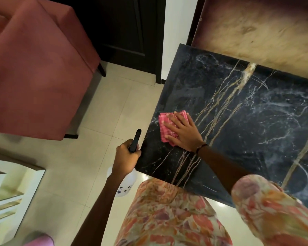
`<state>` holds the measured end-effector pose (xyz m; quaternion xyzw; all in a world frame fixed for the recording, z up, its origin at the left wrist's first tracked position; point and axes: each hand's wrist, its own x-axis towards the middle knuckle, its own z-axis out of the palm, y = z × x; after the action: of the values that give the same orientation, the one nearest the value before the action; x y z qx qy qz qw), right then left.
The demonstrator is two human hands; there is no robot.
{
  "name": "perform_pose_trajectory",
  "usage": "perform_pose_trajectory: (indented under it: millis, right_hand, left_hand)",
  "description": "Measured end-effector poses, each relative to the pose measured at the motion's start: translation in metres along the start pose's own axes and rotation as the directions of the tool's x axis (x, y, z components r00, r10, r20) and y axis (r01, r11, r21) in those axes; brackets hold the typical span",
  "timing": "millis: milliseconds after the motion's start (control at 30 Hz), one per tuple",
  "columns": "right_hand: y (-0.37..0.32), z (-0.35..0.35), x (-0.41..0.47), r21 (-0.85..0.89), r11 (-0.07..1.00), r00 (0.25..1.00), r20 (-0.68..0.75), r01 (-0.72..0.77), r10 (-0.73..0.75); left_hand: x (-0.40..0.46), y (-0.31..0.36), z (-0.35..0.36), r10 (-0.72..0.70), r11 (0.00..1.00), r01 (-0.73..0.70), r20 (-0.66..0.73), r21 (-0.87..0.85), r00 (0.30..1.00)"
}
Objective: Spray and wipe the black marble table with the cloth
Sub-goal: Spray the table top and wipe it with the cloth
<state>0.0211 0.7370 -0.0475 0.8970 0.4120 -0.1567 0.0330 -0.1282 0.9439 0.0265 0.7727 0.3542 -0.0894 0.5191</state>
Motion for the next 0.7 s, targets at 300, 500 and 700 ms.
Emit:
perform_pose_trajectory:
  millis: [300,500,700]
  right_hand:
    - [-0.032,0.017,-0.034,-0.017,0.939,0.939,0.008,0.344,-0.344]
    - [0.048,0.004,-0.024,-0.045,0.972,0.973,0.001,0.231,-0.231]
    - [0.010,-0.014,0.055,0.039,0.998,0.998,-0.052,0.039,-0.037]
  left_hand:
    - [0.012,0.016,0.010,0.022,0.999,-0.021,-0.030,0.029,0.999]
    - [0.024,0.029,0.017,0.010,1.000,-0.009,-0.038,0.028,0.999]
    - [0.036,0.037,0.023,0.029,0.998,-0.026,-0.059,0.061,0.998]
